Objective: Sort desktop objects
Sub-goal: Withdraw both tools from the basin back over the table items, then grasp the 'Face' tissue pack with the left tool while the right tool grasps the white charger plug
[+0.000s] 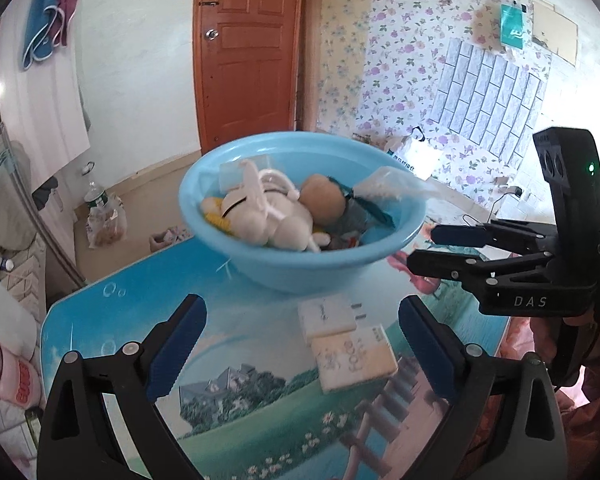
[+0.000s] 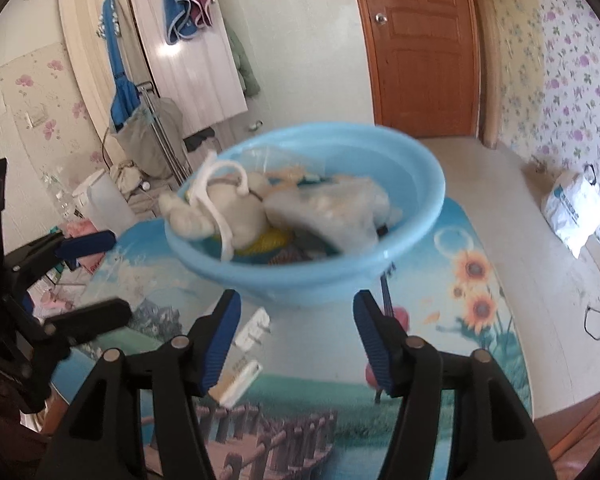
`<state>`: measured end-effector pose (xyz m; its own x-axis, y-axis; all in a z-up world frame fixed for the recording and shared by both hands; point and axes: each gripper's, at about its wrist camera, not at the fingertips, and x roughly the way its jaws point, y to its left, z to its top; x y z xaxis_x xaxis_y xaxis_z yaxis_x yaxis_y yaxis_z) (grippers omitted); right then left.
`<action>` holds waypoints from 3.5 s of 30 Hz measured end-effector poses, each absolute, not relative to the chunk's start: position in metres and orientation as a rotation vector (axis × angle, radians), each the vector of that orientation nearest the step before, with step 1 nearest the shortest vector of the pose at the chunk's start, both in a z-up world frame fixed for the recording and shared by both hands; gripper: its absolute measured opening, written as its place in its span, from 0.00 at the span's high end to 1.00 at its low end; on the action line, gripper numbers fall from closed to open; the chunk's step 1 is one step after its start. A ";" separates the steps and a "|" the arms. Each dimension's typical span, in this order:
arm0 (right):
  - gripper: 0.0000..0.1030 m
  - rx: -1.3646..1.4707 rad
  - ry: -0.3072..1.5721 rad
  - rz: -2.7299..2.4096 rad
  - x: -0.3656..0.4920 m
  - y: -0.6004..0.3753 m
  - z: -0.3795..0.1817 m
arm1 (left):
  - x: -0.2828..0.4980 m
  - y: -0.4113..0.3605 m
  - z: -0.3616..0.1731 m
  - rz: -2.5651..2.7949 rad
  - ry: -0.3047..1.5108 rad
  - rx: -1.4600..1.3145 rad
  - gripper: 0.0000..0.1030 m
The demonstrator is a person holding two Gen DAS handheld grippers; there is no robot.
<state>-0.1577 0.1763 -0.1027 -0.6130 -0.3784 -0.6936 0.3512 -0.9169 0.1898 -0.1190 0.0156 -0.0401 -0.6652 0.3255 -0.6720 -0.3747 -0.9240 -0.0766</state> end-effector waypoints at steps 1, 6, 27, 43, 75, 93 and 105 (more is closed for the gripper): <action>0.44 1.104 -0.045 -2.504 -0.157 0.177 -0.105 | -0.118 0.013 -0.043 2.560 0.089 -1.025 0.06; 0.44 1.159 -0.051 -2.504 -0.154 0.183 -0.113 | -0.115 0.007 -0.061 2.544 0.065 -1.087 0.06; 0.44 1.255 -0.062 -2.449 -0.162 0.179 -0.136 | -0.124 0.014 -0.102 2.452 0.018 -1.255 0.06; 0.44 1.305 -0.053 -2.391 -0.163 0.166 -0.151 | -0.128 0.062 -0.121 2.342 0.121 -1.267 0.06; 0.20 1.293 -0.048 -2.395 -0.179 0.106 -0.149 | -0.130 -0.015 -0.119 2.480 0.004 -1.293 0.28; 0.19 1.370 -0.042 -2.471 -0.187 0.117 -0.159 | -0.132 -0.017 -0.125 2.487 0.026 -1.335 0.19; 0.19 1.310 0.025 -2.450 -0.181 0.121 -0.157 | -0.135 -0.004 -0.131 2.535 0.153 -1.338 0.08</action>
